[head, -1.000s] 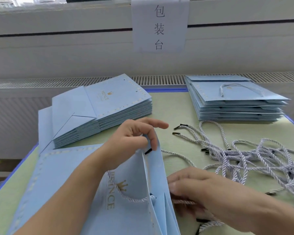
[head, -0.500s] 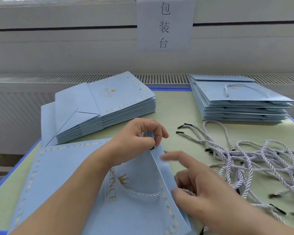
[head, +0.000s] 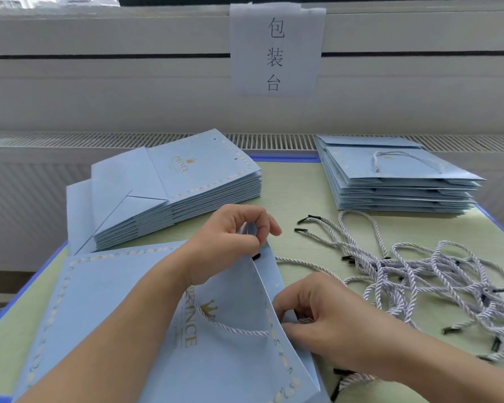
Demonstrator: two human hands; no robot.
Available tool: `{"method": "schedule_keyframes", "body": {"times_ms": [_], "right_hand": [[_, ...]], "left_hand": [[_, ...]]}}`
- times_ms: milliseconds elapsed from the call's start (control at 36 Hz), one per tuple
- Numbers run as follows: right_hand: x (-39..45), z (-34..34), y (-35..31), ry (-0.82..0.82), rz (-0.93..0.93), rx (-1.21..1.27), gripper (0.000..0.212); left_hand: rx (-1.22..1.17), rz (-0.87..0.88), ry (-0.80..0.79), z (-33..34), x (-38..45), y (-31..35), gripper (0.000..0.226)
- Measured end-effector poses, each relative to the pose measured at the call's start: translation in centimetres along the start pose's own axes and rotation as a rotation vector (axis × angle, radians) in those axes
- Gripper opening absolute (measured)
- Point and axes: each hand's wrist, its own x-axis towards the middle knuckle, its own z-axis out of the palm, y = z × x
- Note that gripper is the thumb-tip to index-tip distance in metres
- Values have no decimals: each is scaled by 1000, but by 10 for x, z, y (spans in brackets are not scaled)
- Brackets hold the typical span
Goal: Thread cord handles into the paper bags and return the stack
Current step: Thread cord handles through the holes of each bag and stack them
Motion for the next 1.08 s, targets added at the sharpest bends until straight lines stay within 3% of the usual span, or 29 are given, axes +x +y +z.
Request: {"method": "schedule_keyframes", "body": {"times_ms": [417,500,611,667,778,833,944,1083], "right_hand": [[-8,16,2,293,12,93,4],[-10,21,8,357,-42,-81,3],[-12,18,12,504,-236,-519,6],[-10,18,12,496,-284,-549,5],[-4,9,7,389,-170,-157,20],[-4,3,6,406,-123,-92,23],[-1,-13,4,407,-17,-188,25],[24,-29,-3,225,133,-415,58]], "left_hand": [[-57,-19,-11,-2,-1,1,23],[-40,-20,-9,-2,-2,2,24],[1,-18,-20,1,-1,1,23],[-9,-25,-15,0,0,0,22],[-88,-8,14,-2,-1,2,24],[-155,4,49,-4,-2,3,24],[-231,12,111,-9,-3,2,22],[-231,15,110,-10,-2,2,25]]}}
